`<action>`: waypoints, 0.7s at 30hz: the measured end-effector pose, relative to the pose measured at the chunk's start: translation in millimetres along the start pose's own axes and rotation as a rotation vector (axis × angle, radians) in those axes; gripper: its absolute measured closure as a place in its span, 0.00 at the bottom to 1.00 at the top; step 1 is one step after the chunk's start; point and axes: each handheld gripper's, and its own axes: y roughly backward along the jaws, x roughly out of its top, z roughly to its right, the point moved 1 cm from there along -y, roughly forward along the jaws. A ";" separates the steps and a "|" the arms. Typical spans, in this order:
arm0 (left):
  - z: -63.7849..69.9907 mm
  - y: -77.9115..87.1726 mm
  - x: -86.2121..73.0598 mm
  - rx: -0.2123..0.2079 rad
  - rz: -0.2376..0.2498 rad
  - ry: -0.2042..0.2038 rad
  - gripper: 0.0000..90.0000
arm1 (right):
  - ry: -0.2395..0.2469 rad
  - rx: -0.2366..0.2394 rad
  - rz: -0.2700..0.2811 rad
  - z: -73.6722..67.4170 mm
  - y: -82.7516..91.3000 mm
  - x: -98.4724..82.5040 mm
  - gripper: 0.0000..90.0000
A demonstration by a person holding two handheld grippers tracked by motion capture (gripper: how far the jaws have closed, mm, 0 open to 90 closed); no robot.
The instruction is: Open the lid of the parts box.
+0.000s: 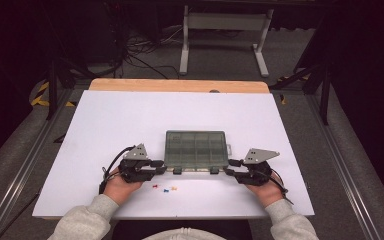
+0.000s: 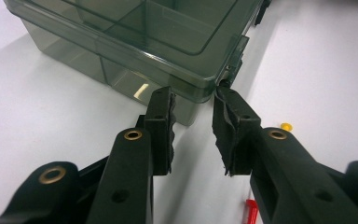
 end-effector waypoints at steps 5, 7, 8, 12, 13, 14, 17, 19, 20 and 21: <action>-2.1 0.3 -0.5 -0.022 0.004 0.019 0.77 | -0.005 0.002 0.002 0.2 0.2 -0.1 0.68; -3.0 0.3 -0.7 -0.026 0.007 0.026 0.77 | -0.006 0.002 0.003 0.3 0.2 -0.2 0.68; -3.1 0.4 -0.8 -0.030 0.006 0.031 0.77 | -0.006 0.003 0.003 0.4 0.1 -0.2 0.68; -3.4 0.5 -1.0 -0.041 0.006 0.041 0.77 | -0.007 0.003 0.003 0.5 0.2 -0.2 0.68; -3.5 0.5 -1.0 -0.041 0.006 0.042 0.78 | -0.007 0.003 0.003 0.6 0.2 -0.2 0.69; -3.5 0.5 -1.0 -0.039 0.005 0.041 0.78 | -0.007 0.003 0.003 0.6 0.2 -0.2 0.69; -2.8 0.5 -1.0 -0.027 -0.001 0.032 0.78 | -0.006 0.003 0.004 0.4 0.5 -0.2 0.69; -2.2 -0.4 -1.1 -0.013 -0.021 0.014 0.79 | -0.006 0.004 0.004 0.5 0.5 -0.2 0.69; -2.2 -0.4 -1.1 -0.013 -0.021 0.014 0.81 | -0.007 0.004 0.003 0.4 0.5 -0.1 0.69; 0.7 -3.0 -0.5 -0.001 -0.030 -0.004 0.82 | -0.006 0.004 0.003 0.4 0.6 -0.1 0.69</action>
